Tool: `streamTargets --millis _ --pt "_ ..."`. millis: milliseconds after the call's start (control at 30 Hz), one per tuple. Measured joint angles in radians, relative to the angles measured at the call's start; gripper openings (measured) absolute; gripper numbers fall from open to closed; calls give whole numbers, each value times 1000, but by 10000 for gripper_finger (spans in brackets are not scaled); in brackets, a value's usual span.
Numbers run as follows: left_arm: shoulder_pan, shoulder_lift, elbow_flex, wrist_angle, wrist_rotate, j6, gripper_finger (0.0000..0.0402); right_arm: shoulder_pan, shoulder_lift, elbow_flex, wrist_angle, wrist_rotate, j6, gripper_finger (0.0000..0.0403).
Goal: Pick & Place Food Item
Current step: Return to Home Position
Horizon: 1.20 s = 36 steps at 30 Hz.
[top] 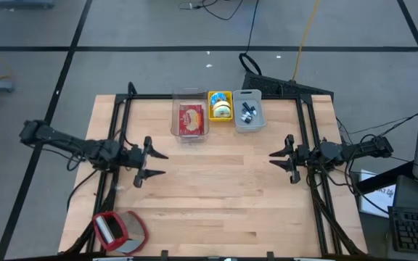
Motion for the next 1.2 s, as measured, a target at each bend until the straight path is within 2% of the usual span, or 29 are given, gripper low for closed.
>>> streamTargets --millis 200,433,667,1200 --pt "15 -117 -156 116 64 -7 253 0 0 0 -3 -3 1 102" --pt "15 -261 -256 102 80 -1 253 0 0 -1 -15 -4 -15 102" --pt "15 -346 -253 55 101 29 253 0 0 -44 1 -4 -42 102" --pt "15 -350 -253 56 103 44 253 0 1 -61 30 -3 -76 102"
